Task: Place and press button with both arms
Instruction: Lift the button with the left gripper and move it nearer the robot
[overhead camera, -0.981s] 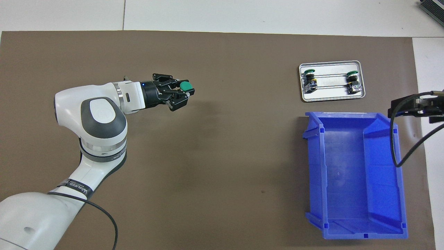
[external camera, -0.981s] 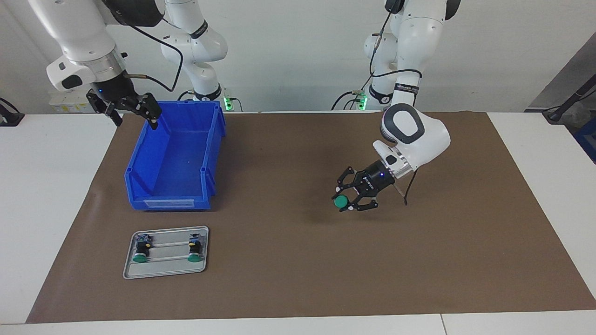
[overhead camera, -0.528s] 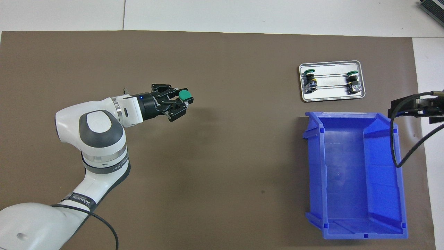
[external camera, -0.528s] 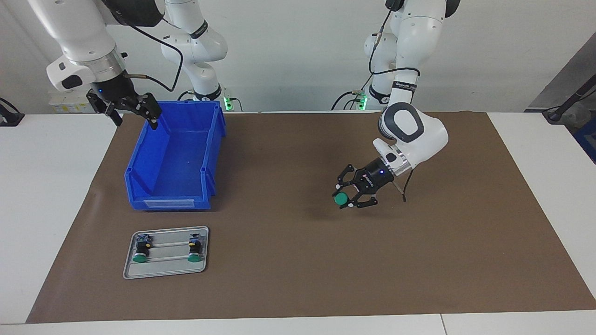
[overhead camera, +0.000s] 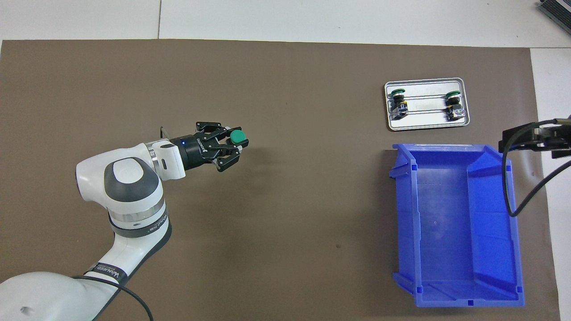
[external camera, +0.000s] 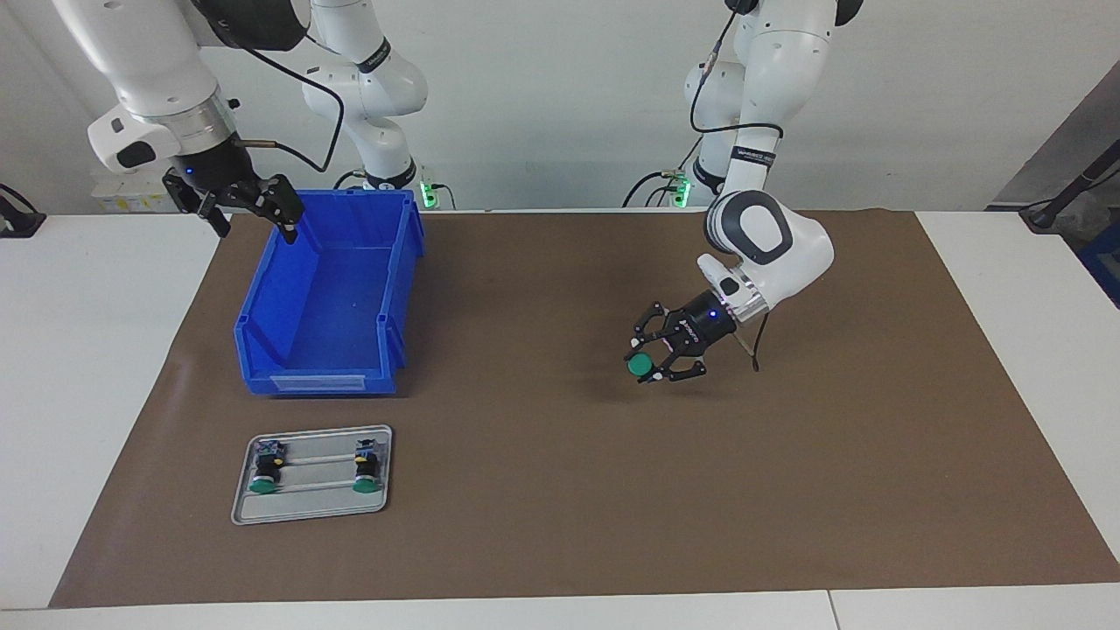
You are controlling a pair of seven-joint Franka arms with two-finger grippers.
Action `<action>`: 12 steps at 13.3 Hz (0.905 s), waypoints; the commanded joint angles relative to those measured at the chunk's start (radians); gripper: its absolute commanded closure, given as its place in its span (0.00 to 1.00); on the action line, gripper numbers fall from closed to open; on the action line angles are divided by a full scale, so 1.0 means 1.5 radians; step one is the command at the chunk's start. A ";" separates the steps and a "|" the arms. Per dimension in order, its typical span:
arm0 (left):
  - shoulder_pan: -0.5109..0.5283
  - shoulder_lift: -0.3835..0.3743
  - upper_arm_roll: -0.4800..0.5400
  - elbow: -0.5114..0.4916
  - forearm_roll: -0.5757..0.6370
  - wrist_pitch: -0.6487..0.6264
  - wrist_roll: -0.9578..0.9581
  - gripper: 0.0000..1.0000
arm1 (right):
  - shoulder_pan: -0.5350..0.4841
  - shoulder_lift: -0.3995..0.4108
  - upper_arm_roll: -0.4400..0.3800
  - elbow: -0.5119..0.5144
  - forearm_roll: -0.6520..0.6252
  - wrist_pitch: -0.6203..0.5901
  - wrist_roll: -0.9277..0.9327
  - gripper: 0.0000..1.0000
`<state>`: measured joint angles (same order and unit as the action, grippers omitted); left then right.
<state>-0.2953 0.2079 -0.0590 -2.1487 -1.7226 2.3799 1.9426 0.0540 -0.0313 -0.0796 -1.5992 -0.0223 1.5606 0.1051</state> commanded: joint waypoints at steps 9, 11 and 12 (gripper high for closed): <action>0.000 -0.039 0.004 -0.135 -0.164 -0.119 0.205 0.96 | -0.010 -0.003 0.004 -0.004 0.002 -0.008 -0.021 0.00; 0.007 -0.034 0.004 -0.148 -0.211 -0.166 0.232 0.93 | -0.010 -0.003 0.004 -0.004 0.002 -0.008 -0.021 0.00; 0.008 -0.034 0.004 -0.156 -0.213 -0.172 0.240 0.93 | -0.010 -0.003 0.004 -0.004 0.002 -0.009 -0.021 0.00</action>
<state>-0.2949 0.1766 -0.0581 -2.3383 -1.9998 2.1741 2.2499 0.0536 -0.0313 -0.0796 -1.5995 -0.0223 1.5603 0.1049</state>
